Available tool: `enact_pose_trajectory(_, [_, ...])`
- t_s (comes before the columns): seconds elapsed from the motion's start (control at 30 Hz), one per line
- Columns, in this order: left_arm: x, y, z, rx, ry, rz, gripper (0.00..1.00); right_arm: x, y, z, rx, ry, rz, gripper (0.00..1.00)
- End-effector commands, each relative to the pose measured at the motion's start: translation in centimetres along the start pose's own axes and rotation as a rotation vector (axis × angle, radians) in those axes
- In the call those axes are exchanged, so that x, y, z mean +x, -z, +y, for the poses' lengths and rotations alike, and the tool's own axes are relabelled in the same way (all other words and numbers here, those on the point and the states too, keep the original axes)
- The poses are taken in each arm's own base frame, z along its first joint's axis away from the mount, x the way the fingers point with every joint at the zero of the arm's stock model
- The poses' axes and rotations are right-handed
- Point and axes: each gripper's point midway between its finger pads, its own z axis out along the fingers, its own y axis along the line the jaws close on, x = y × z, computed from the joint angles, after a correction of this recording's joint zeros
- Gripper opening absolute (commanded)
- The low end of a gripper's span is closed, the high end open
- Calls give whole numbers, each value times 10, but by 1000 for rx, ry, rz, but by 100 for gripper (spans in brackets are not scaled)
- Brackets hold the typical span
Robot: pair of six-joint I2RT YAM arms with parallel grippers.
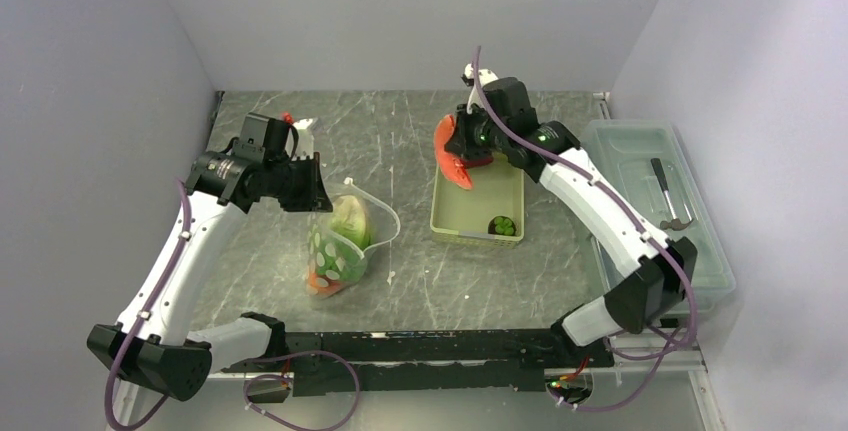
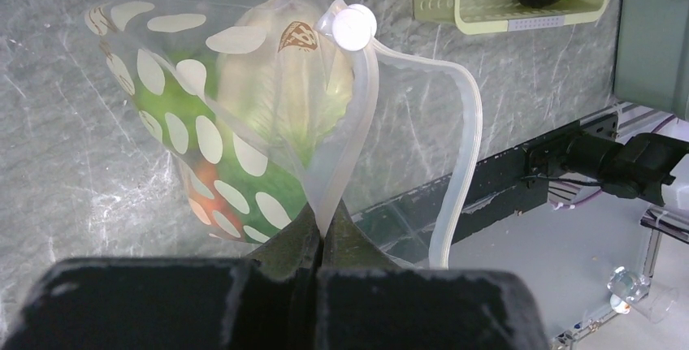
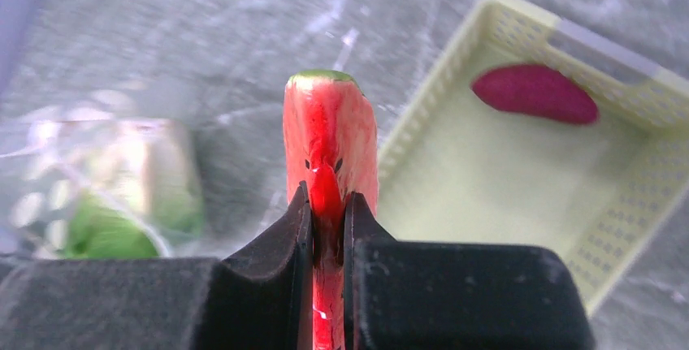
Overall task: Place the food in the zip-top bag and seal the zipper
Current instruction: Pick up the fake fruit from the bin, then place the fake fruit in the zipper food storage bag.
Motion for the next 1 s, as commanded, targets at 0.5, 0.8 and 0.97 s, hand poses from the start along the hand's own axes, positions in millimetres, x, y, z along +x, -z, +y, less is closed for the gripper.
enact_pose_trajectory(0.5, [-29, 19, -19, 39, 74, -102, 0, -61, 65, 161, -414, -154, -428, 0])
enact_pose_trajectory(0.8, [-33, 20, -28, 81, 152, -124, 0, -70, 76, 178, -448, -264, -542, 0])
enact_pose_trajectory(0.97, [-37, 22, -37, 122, 224, -152, 0, -68, 75, 184, -438, -303, -584, 0])
